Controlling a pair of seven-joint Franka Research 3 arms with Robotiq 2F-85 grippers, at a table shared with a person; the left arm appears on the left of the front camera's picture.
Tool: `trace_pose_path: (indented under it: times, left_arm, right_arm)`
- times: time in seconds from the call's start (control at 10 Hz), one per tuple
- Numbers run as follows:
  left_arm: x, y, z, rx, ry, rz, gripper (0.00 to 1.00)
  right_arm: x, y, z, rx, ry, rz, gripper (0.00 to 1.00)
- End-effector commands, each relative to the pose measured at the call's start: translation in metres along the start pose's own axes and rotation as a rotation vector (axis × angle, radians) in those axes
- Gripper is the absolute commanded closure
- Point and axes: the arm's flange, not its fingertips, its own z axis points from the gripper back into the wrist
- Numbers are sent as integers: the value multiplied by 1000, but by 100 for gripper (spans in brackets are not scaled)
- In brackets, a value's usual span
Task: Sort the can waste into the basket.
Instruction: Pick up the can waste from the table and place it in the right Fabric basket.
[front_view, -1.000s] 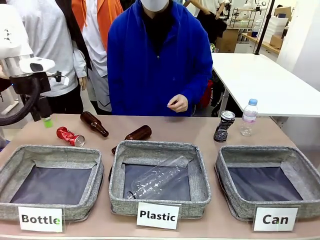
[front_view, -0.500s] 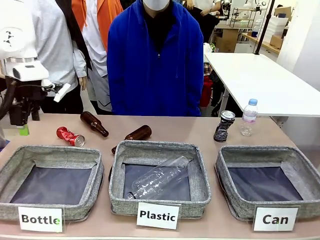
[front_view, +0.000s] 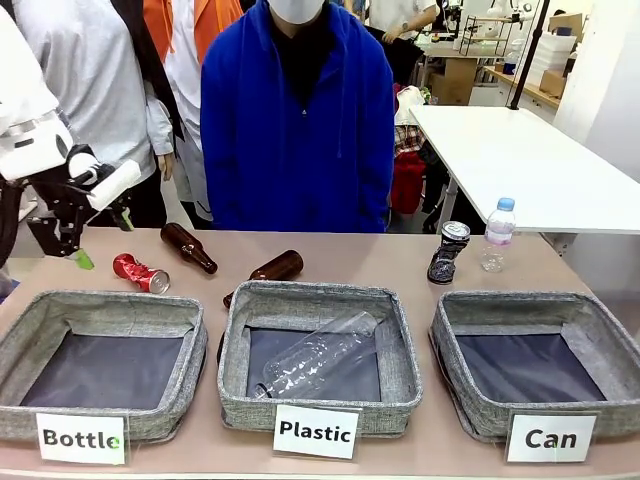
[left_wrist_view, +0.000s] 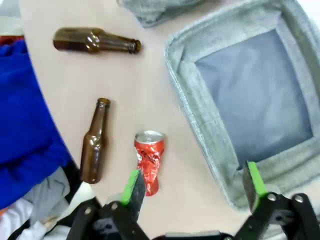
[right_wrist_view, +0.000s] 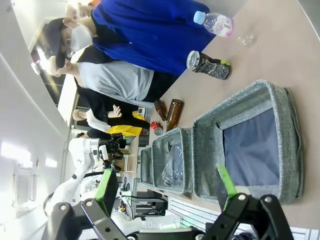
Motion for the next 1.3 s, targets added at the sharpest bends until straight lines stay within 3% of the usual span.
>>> trace_pose_path:
  times: [0.0, 0.4, 0.5, 0.6, 0.7, 0.8, 1.1, 1.2]
  left_arm:
    - [0, 1, 1, -28, 117, 9, 0]
    - [-1, 0, 0, -27, 89, -4, 0]
    - [-13, 10, -7, -19, 132, -67, 0]
    - [-26, 22, -18, 36, 217, -8, 0]
    - [-35, 31, -32, 6, 231, -64, 0]
    - [-46, 39, -45, 2, 222, -90, 0]
    - [-77, 53, -77, -18, 56, -122, 0]
    - [-85, 57, -87, -6, 92, -48, 0]
  right_arm:
    - [3, 0, 0, 19, -9, 29, 0]
    - [3, 0, 0, 19, -9, 29, 0]
    - [3, 0, 0, 19, -9, 29, 0]
    - [3, 0, 0, 19, -9, 29, 0]
    - [3, 0, 0, 19, -9, 29, 0]
    - [3, 0, 0, 19, -9, 29, 0]
    - [3, 0, 0, 19, -9, 29, 0]
    - [3, 0, 0, 19, -9, 29, 0]
